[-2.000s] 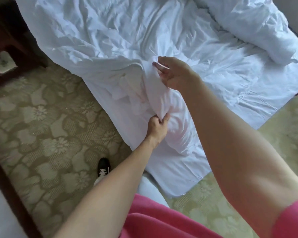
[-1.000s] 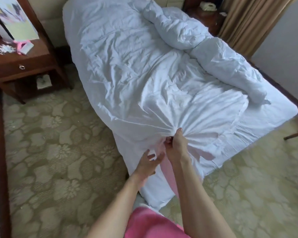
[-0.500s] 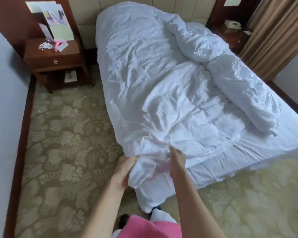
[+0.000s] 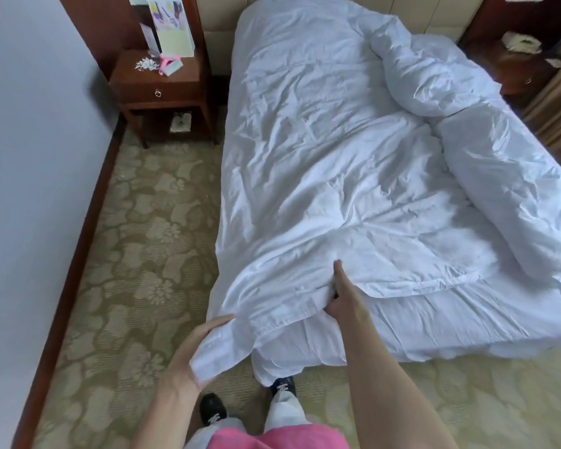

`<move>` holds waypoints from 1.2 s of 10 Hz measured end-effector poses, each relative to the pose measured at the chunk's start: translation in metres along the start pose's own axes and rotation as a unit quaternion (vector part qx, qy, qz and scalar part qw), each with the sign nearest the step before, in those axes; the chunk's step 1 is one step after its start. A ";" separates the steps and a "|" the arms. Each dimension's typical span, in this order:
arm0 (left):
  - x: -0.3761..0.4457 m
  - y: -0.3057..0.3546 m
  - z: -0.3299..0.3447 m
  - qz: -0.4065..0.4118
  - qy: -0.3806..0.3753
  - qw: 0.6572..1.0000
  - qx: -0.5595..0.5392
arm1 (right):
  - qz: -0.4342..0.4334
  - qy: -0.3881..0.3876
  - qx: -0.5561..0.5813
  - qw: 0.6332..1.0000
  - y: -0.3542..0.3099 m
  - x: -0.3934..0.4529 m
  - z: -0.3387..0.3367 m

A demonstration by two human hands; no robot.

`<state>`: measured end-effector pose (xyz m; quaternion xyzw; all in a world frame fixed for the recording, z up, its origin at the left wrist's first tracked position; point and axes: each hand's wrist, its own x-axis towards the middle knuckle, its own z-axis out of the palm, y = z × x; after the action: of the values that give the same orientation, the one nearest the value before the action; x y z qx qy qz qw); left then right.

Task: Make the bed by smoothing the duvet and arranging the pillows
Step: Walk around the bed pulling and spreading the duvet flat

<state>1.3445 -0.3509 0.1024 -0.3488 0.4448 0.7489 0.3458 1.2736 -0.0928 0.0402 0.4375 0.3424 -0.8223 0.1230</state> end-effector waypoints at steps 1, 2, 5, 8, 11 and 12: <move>-0.002 -0.018 -0.001 0.006 0.005 0.999 -0.034 | -0.049 -0.002 -0.018 0.999 -0.006 -0.006 0.002; -0.013 -0.023 0.004 -0.001 -0.040 0.999 -0.036 | -0.094 0.044 -0.035 0.994 0.004 -0.027 -0.018; -0.069 -0.051 -0.033 0.005 -0.063 0.990 -0.128 | -0.188 0.084 -0.079 0.975 0.054 -0.136 -0.054; -0.078 -0.039 -0.086 0.181 0.206 0.961 0.041 | -0.091 0.149 -0.111 0.978 0.120 -0.142 -0.032; -0.080 -0.017 -0.122 0.229 0.148 0.961 -0.044 | -0.173 0.149 -0.112 0.967 0.131 -0.164 0.006; -0.079 -0.012 -0.128 0.257 0.151 0.954 -0.030 | -0.169 0.155 -0.121 0.966 0.137 -0.165 0.007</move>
<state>1.4224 -0.4789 0.1165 -0.3422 0.5441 0.7637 0.0602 1.4349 -0.2138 0.1128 0.4772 0.5231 -0.7058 -0.0204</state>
